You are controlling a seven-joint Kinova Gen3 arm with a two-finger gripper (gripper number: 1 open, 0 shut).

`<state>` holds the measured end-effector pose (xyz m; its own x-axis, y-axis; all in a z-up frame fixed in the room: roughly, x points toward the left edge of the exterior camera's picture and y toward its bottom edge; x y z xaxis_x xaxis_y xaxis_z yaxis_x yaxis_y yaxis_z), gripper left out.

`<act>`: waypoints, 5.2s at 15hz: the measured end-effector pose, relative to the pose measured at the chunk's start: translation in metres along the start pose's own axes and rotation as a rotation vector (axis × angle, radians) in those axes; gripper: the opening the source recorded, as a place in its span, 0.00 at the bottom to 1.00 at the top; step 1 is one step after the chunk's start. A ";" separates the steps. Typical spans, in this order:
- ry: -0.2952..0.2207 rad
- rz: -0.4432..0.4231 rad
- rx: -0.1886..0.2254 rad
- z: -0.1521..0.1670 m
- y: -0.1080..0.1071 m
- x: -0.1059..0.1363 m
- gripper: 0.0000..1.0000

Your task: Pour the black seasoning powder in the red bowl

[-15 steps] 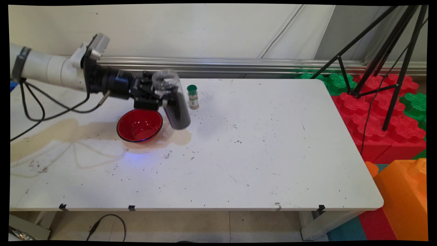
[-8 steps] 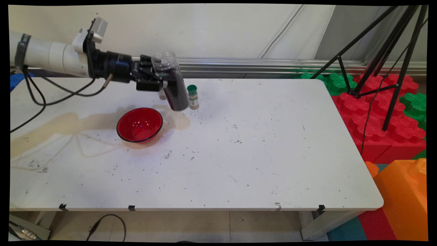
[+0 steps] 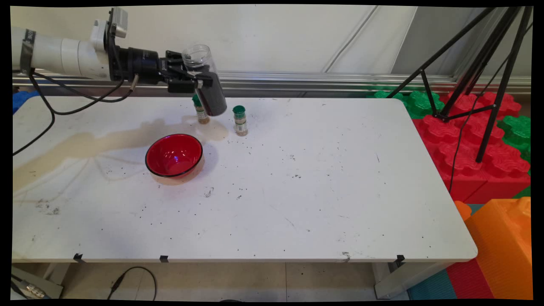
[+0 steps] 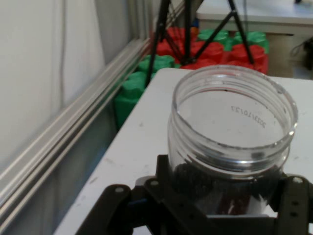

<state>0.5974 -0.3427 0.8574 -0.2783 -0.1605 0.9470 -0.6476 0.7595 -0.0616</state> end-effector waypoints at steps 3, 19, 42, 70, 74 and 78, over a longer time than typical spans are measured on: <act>-0.011 0.015 0.039 -0.006 -0.011 -0.003 0.00; -0.100 0.158 0.144 -0.042 -0.020 -0.025 0.00; -0.229 0.569 0.142 -0.066 0.007 -0.053 0.00; -0.334 1.136 0.093 -0.075 0.039 -0.082 0.00; -0.360 1.243 0.087 -0.073 0.043 -0.085 0.00; -0.375 1.323 0.083 -0.071 0.046 -0.086 0.00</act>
<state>0.6416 -0.2495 0.7957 -0.8790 0.4761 0.0285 0.2105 0.4409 -0.8725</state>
